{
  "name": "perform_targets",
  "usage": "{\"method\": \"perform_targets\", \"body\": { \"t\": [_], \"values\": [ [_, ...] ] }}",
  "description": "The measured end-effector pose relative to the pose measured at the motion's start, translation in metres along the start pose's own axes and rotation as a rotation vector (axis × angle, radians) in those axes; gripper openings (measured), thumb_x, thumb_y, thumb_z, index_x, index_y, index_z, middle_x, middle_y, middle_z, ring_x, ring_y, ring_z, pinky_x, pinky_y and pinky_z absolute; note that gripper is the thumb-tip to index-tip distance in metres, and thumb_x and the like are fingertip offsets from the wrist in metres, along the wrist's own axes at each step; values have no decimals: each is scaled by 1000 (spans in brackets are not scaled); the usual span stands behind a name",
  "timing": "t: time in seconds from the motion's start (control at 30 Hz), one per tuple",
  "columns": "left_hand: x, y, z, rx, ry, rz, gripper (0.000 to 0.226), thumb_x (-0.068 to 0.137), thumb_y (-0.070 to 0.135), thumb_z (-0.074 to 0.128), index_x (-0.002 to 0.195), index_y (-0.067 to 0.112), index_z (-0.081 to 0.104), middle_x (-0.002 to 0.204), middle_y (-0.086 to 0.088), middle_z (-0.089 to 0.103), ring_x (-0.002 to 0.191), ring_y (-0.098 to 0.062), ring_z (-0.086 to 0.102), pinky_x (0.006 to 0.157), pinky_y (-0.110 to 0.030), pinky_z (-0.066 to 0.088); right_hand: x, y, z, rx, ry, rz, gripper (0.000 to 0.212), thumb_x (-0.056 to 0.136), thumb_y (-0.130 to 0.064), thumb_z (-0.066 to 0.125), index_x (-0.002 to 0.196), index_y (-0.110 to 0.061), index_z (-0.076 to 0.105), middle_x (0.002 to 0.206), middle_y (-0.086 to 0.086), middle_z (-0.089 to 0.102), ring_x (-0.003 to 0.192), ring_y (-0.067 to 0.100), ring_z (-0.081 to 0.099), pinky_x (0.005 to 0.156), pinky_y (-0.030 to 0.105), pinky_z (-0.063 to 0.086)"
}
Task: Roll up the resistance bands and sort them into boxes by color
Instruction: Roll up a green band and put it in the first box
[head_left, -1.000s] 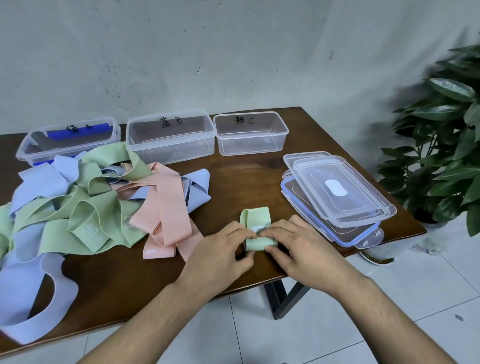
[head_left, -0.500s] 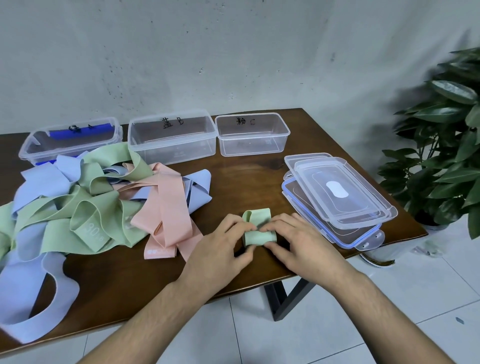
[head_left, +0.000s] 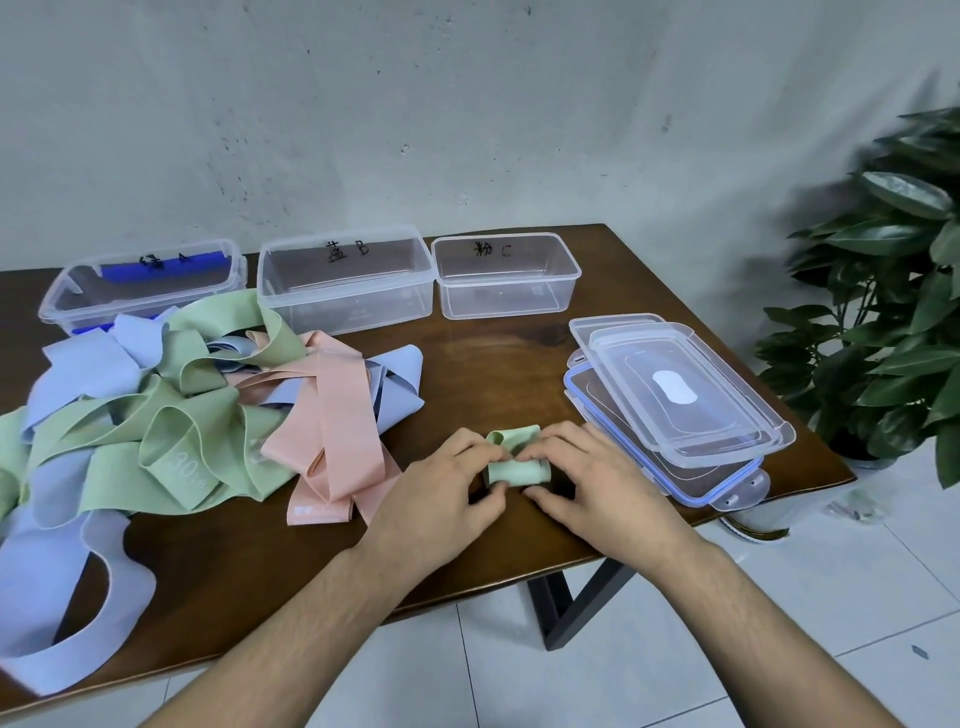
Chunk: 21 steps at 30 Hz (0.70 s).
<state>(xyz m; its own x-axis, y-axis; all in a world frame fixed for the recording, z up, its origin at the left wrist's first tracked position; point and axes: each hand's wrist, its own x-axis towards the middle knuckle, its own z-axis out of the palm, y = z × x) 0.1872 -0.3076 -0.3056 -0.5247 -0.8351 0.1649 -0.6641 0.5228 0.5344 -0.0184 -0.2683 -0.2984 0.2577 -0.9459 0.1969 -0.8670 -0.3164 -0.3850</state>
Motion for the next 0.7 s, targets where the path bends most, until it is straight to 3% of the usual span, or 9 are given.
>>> {"method": "perform_targets", "body": {
  "t": [0.17,0.4,0.57,0.7],
  "values": [
    [-4,2,2,-3,60,34,28,94,37,61,121,31,58,118,20,42,63,1,50,57,-7,38,7,5,1,52,-4,2,27,96,-34,62,123,-30,63,119,-19,55,107,7,50,96,28,44],
    [3,0,2,9,53,31,27,97,33,57,124,30,59,119,22,43,67,2,50,62,-4,38,11,9,2,-16,-14,4,33,99,-43,53,131,-35,58,122,-21,54,110,5,46,100,31,43],
    [8,-2,1,22,42,-25,34,98,37,53,131,30,55,117,20,34,68,-9,52,61,-11,37,11,8,6,-32,37,-18,34,93,-40,64,126,-38,54,123,-19,47,109,9,44,95,30,43],
    [9,-5,1,12,16,-40,34,99,39,52,132,33,54,138,22,32,72,-3,51,64,-5,32,16,10,8,-30,120,-19,26,89,-35,71,113,-33,63,121,-16,50,105,10,42,94,33,44]
  ]
}}
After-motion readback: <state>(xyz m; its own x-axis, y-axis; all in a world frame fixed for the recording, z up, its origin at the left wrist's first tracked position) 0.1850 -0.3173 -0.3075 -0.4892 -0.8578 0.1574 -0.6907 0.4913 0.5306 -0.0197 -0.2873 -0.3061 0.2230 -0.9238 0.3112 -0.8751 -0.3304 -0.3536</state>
